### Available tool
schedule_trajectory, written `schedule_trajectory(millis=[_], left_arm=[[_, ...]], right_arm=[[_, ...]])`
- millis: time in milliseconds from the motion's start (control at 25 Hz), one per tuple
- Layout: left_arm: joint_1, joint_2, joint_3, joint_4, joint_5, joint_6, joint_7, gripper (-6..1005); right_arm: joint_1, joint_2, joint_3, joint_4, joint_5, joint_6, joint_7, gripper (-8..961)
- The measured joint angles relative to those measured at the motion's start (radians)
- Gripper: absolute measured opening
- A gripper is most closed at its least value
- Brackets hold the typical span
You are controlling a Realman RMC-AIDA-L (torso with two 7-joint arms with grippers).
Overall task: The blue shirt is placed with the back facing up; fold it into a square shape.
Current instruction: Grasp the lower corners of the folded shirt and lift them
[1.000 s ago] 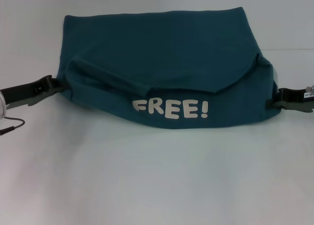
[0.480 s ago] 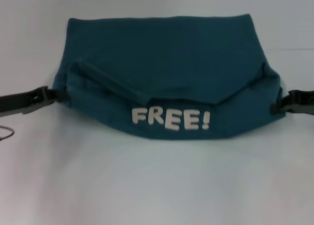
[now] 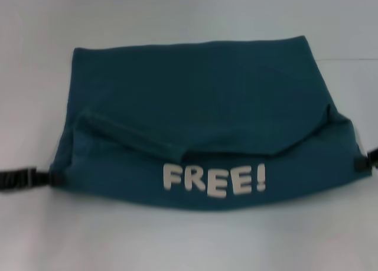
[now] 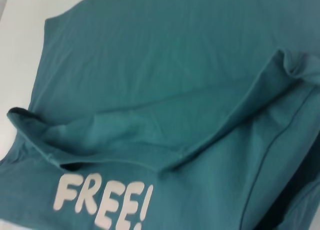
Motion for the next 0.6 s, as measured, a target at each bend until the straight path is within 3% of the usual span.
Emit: schedule_trajectory(millis=[600], left_arm=[[0.079, -0.019, -0.002, 0.101, 0.134, 0.295, 0.024, 3]], right_arm=[[-0.077, -0.011, -0.006, 0.005, -0.007, -0.235, -0.1, 34]])
